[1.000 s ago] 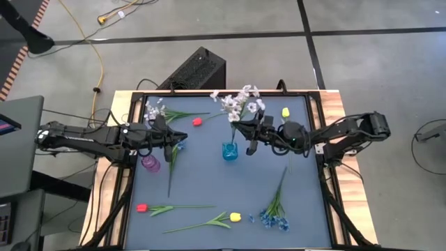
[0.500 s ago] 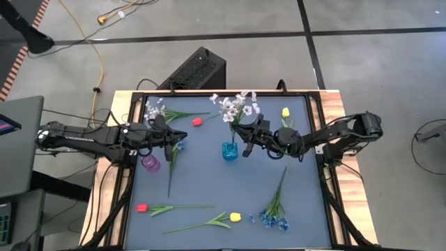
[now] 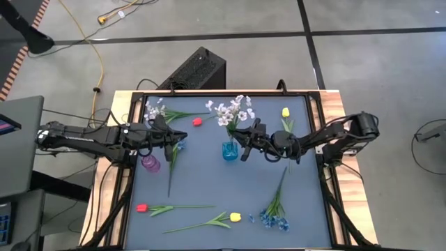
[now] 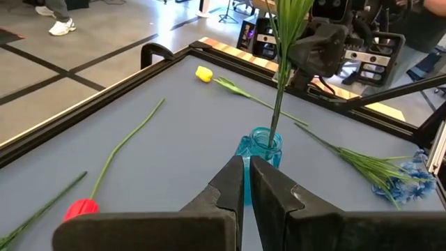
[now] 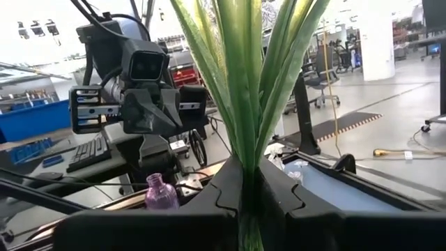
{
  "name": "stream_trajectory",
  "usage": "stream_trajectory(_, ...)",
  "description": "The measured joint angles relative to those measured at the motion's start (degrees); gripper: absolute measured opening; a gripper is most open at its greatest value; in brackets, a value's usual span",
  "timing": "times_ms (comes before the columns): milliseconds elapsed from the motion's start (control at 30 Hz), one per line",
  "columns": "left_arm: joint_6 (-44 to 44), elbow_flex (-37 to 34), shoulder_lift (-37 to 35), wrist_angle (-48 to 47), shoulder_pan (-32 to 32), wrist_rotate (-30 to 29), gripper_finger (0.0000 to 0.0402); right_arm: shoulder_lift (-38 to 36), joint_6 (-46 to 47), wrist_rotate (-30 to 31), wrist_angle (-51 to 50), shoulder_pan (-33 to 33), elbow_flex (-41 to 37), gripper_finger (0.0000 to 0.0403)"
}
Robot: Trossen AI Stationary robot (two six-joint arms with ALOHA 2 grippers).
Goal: Sort flowers into vase by color
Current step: Put the bottom white flowers into the blue vase, then put the white flowers into the blue vase
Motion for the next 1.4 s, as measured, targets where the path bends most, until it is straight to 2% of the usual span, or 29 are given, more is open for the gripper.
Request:
stream_trajectory(200, 0.1, 0.0, 0.0, 0.0, 0.0, 0.0, 0.0012, -3.6, 0.8, -0.1, -9.2, 0.0, 0.0, 0.0064)
stream_trajectory(367, 0.8, 0.0, 0.0, 0.0, 0.0, 0.0, 0.0012, -7.8, 2.0, -0.7, -17.4, -0.6, 0.0, 0.0107)
stream_trajectory(567, 1.7, 0.0, 0.0, 0.0, 0.0, -0.1, 0.0012, -13.2, 3.2, -4.4, -22.8, -1.3, 0.0, 0.0162)
stream_trajectory(667, 2.0, 0.0, 0.0, 0.0, 0.0, -0.1, 0.0012, -16.2, 5.3, -4.8, -30.7, -1.3, 0.8, 0.0178)
stream_trajectory(833, 2.3, 0.0, 0.0, 0.0, 0.0, -0.1, 0.0012, -17.8, 6.7, -5.5, -47.6, -1.2, 5.3, 0.0198)
stream_trajectory(1000, 2.5, 0.0, 0.0, 0.1, 0.0, -0.1, 0.0012, -17.0, 6.7, -10.0, -56.3, -2.0, 11.7, 0.0219)
stream_trajectory(1133, 2.5, 0.0, 0.0, 0.1, 0.0, -0.1, 0.0012, -16.2, 6.4, -15.4, -68.8, -3.6, 18.1, 0.0233)
stream_trajectory(1400, 2.2, 0.0, 0.0, 0.0, 0.0, -0.1, 0.0012, -16.5, 6.2, -17.2, -95.1, -4.7, 29.3, 0.0231)
